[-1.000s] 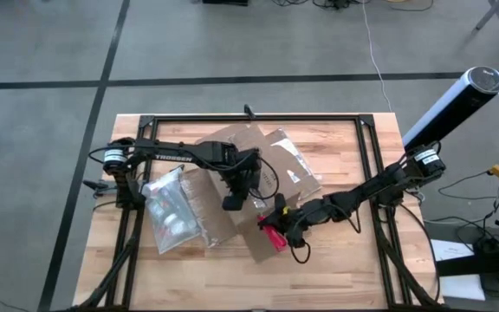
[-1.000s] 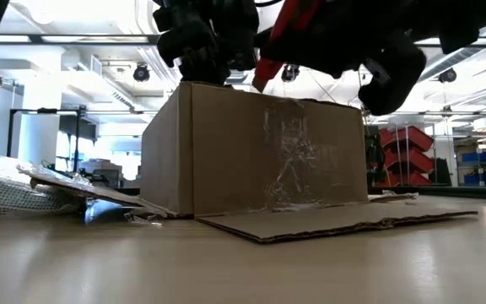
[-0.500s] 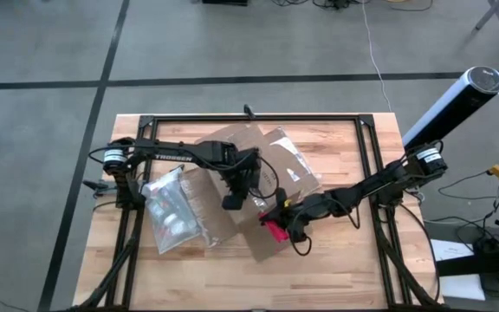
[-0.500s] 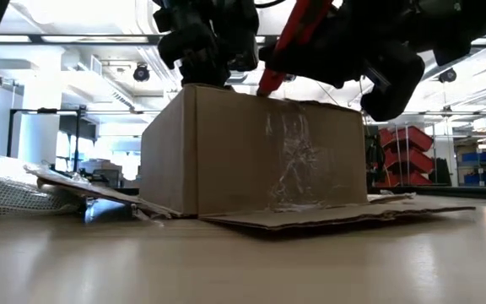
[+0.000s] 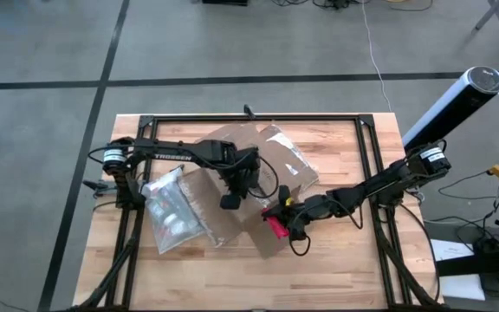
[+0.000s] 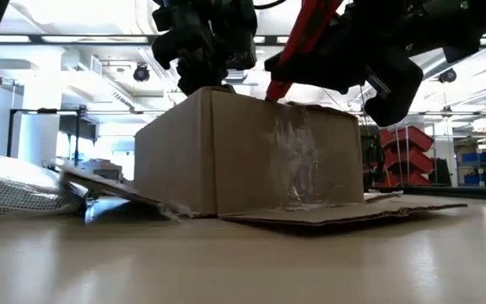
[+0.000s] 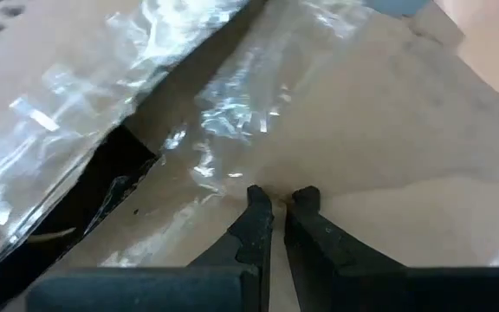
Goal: Unpack boxes
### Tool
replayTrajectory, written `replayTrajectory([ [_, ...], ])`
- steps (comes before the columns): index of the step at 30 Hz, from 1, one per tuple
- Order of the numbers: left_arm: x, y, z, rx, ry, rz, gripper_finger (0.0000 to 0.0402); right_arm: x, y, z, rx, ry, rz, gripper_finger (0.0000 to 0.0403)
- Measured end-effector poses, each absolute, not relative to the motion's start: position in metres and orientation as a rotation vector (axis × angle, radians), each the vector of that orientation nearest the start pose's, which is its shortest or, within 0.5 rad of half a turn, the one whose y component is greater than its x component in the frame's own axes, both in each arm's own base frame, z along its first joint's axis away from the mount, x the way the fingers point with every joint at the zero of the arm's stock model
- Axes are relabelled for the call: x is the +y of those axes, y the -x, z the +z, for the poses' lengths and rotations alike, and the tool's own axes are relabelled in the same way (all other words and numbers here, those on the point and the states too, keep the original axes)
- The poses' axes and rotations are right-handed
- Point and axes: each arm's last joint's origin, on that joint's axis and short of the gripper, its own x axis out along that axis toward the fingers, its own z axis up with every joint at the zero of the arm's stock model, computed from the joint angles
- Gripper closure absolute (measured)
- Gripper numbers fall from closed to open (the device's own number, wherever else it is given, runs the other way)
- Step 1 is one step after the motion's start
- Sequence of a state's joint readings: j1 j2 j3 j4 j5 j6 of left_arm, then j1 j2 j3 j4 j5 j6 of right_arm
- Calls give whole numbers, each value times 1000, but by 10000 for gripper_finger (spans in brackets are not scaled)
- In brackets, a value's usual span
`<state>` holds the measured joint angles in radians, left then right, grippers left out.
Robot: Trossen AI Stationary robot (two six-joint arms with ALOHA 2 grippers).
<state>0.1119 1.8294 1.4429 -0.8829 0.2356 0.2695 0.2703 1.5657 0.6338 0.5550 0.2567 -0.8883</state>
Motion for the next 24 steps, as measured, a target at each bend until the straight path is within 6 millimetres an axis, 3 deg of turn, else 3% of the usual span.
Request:
replayTrajectory([
  [4,32,-363,230,1229,-7,-291,398,69,-287,179,375,966,138,387],
  [15,29,-365,230,1211,3,-285,401,62,-269,195,460,874,29,387],
  [24,26,-368,237,1135,4,-273,401,52,-249,224,424,687,-202,387],
])
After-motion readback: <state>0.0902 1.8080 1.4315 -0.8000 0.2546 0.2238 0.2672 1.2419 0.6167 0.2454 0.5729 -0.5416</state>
